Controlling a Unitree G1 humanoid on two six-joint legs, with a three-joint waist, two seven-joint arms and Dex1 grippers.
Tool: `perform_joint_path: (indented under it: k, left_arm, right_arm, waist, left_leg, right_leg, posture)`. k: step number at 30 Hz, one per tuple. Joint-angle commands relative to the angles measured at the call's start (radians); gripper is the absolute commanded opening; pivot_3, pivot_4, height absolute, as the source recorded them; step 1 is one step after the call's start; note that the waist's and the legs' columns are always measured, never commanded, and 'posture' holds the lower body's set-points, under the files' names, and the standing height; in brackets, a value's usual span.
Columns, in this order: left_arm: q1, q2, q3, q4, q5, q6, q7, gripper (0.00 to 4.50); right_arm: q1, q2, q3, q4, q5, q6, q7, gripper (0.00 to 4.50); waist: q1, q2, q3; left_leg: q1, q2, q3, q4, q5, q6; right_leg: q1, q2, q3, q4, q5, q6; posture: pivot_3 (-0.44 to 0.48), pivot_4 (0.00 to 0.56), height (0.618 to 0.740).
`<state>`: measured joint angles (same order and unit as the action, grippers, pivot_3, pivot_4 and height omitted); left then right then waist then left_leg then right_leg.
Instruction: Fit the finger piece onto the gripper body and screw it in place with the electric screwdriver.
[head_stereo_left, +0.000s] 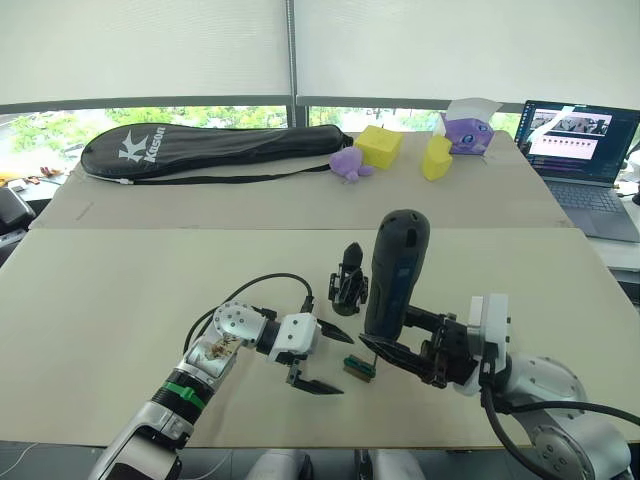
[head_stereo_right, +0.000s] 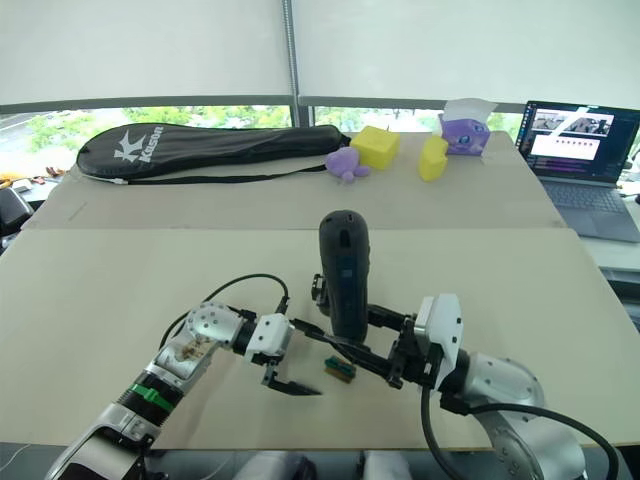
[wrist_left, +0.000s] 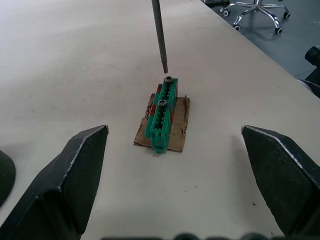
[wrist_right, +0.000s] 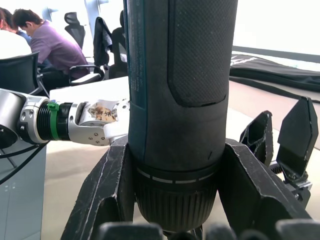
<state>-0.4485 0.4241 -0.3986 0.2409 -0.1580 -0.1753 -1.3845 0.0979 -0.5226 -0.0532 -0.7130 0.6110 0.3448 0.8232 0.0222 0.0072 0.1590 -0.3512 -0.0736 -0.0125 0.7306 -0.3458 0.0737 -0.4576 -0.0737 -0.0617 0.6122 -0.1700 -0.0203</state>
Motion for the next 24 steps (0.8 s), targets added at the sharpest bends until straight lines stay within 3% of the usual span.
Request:
perform_joint_path:
  k: [1, 24]
  left_arm:
    - [-0.006, -0.006, 0.005, 0.003, 0.003, -0.026, 0.006, 4.5]
    - [-0.025, -0.007, 0.002, -0.015, 0.001, -0.003, 0.005, 4.5]
  right_arm:
    - [-0.013, 0.006, -0.009, -0.029, 0.019, -0.048, 0.001, 1.92]
    - [0.003, 0.004, 0.001, -0.023, -0.001, -0.05, 0.003, 1.92]
  waist:
    - [0.0, 0.0, 0.0]
    - [0.0, 0.0, 0.0]
  left_leg:
    - [0.0, 0.0, 0.0, 0.0, 0.0, 0.0]
    - [0.0, 0.0, 0.0, 0.0, 0.0, 0.0]
  right_leg:
    - [0.0, 0.0, 0.0, 0.0, 0.0, 0.0]
    - [0.0, 0.0, 0.0, 0.0, 0.0, 0.0]
  posture:
    - [0.0, 0.15, 0.74]
    - [0.0, 0.15, 0.74]
